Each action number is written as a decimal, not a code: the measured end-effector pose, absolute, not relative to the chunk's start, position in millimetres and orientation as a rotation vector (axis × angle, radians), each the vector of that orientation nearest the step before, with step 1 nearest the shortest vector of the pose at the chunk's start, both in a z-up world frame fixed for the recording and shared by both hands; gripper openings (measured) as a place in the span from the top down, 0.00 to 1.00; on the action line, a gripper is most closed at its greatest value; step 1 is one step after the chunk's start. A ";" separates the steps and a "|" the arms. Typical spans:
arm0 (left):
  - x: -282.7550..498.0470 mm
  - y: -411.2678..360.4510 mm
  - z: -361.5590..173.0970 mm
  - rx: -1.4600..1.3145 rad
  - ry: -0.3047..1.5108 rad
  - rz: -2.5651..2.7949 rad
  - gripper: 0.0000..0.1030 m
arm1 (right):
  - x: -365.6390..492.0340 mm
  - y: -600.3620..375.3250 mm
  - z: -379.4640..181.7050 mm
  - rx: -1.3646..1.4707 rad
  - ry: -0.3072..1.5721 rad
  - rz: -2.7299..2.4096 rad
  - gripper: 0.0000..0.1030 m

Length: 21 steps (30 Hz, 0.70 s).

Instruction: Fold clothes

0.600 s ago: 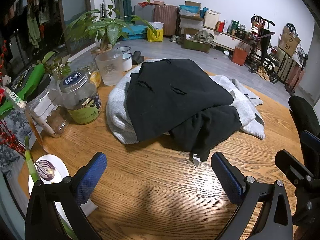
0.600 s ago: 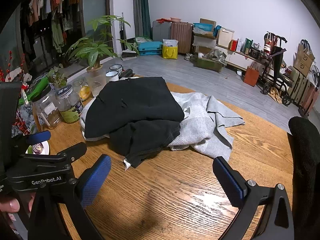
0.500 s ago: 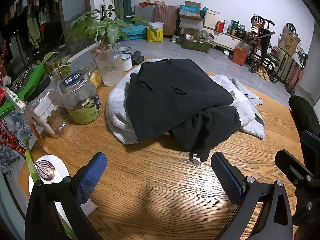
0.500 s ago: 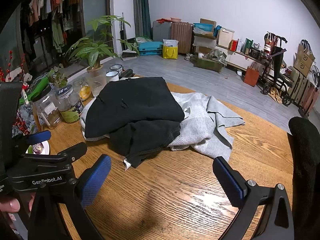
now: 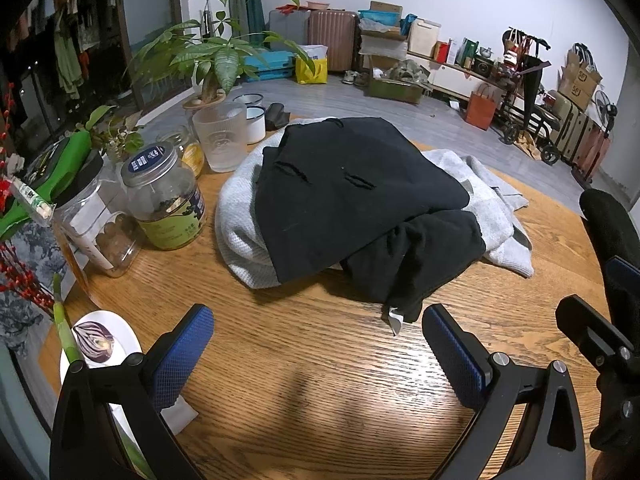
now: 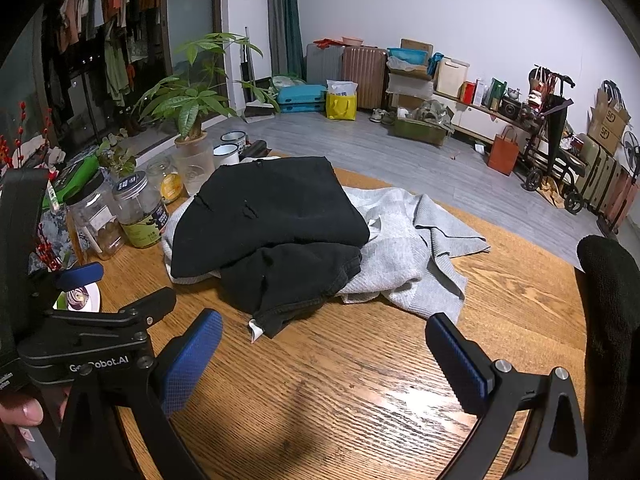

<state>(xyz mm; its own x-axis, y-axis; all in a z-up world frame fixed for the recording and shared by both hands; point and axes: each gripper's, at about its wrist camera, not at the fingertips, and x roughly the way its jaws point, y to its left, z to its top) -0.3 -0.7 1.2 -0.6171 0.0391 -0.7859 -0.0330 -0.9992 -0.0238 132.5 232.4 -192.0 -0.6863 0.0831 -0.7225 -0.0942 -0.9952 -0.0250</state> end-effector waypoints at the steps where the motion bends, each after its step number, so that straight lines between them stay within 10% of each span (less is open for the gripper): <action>1: -0.1 -0.7 1.0 -1.354 -0.011 2.791 0.00 | 132.3 232.0 -192.2 -1.199 0.020 2.799 0.00; 21: 1.5 -3.8 0.1 -1.357 -0.028 2.785 0.00 | 131.4 233.4 -191.2 -1.187 0.022 2.810 0.00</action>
